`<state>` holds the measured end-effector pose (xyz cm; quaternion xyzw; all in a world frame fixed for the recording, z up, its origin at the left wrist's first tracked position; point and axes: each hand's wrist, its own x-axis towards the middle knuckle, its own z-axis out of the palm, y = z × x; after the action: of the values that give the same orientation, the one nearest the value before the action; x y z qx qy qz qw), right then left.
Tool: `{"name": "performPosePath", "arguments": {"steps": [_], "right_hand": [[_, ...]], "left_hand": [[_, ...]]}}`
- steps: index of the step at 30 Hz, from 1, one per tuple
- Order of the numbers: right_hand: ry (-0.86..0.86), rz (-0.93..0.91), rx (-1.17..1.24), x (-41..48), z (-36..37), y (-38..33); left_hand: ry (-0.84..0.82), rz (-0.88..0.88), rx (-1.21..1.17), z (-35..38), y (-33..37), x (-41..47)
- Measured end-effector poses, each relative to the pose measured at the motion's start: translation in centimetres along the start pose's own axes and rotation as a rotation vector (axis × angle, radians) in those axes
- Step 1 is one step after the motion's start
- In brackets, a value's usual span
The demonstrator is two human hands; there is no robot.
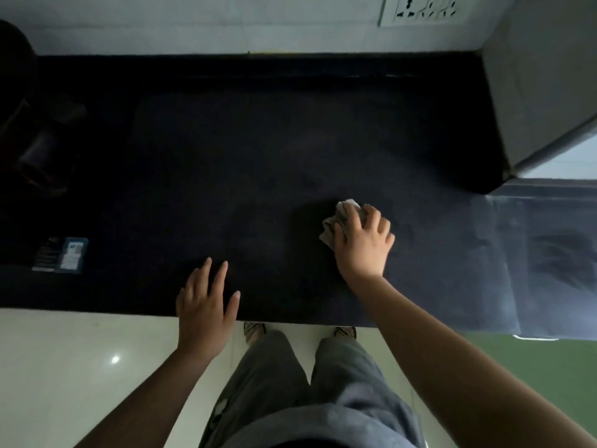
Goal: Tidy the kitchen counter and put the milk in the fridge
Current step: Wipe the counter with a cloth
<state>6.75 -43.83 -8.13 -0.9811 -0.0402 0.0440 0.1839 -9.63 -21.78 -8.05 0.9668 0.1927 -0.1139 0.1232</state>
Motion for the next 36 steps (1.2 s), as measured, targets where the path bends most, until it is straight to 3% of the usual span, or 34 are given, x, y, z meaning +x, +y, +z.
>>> {"name": "performPosePath", "arguments": {"steps": [5,11,17,24,28,36], "right_hand": [[-0.12,-0.426,-0.011,-2.0,0.1,0.5],[-0.191,-0.641,-0.108,-3.2,-1.3,5.5],[-0.062,-0.205,-0.018,-2.0,-0.9,2.3],[-0.077,-0.104,-0.046,-5.0,-1.5,0.8],[-0.117,0.117,0.189,-9.1,-3.2,0.5],[0.157,0.565,0.506,-21.2,-6.5,1.6]], "left_hand": [[0.01,-0.093,-0.043,0.1,1.6,0.0],[-0.006,-0.09,-0.011,0.0,1.5,-0.1],[-0.036,-0.059,0.016,-0.3,1.1,-0.1],[-0.113,0.045,-0.072,-2.5,-0.2,0.4],[-0.103,0.169,-0.113,-3.3,-1.5,0.5],[-0.263,0.495,-0.309,-3.6,1.4,-2.7]]}}
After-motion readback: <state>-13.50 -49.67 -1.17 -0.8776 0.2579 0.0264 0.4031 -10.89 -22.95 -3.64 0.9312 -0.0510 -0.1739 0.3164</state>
